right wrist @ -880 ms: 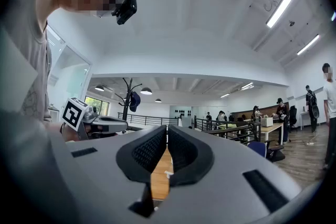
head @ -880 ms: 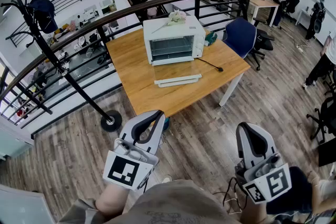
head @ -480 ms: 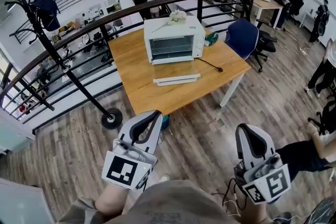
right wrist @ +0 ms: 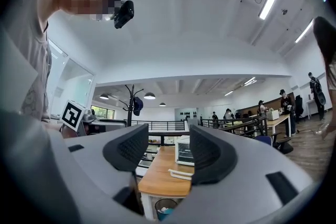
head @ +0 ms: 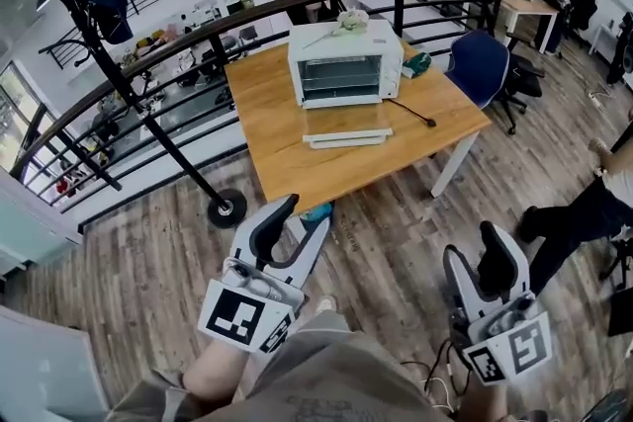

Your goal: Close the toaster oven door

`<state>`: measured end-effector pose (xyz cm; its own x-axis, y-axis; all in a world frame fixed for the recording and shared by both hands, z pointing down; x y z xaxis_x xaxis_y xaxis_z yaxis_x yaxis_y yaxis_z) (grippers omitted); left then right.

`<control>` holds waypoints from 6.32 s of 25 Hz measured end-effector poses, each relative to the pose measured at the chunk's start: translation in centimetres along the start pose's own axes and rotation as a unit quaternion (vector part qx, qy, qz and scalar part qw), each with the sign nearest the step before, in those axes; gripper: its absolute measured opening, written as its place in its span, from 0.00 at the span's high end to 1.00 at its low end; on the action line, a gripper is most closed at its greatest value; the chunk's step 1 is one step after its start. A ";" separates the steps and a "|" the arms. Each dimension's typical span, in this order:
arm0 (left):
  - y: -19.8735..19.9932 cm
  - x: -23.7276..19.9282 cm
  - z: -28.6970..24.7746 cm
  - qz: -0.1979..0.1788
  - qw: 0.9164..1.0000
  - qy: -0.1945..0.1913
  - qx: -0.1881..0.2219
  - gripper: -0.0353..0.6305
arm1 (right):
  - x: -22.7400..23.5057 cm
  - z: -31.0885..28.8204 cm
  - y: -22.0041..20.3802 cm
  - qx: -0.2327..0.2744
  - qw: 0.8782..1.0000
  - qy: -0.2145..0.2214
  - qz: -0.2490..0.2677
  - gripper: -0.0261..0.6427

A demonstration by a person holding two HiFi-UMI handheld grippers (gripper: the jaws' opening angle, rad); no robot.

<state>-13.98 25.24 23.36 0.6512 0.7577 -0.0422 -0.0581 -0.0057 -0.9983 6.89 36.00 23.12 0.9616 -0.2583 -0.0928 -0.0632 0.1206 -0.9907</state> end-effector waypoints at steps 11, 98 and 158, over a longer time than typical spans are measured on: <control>-2.1 -1.7 -3.2 -0.001 1.000 0.014 -0.022 0.65 | 2.7 -2.3 -2.0 -0.022 1.000 -0.007 0.001 0.60; -39.8 -32.5 -29.9 0.178 0.912 0.196 -0.313 0.71 | 19.8 -42.2 -47.5 -0.349 0.919 0.139 -0.123 0.77; -0.9 -31.8 -36.6 -0.041 0.985 0.165 -0.035 0.86 | 26.2 -51.0 -7.9 0.008 0.987 0.154 -0.036 0.88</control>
<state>-6.93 -22.75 24.14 0.8630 0.5036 0.0393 0.0496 -0.0070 -0.9987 19.00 -20.63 23.42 0.8369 -0.5452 -0.0496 0.0101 0.1061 -0.9943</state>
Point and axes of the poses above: the fingertips, and each gripper's own axes: z backward along the fingers, x to its right, y out of its top, the point moved 3 cm from there along z, backward along the fingers, and after that the axes turned 9 degrees about z, right-handed, at the moved point
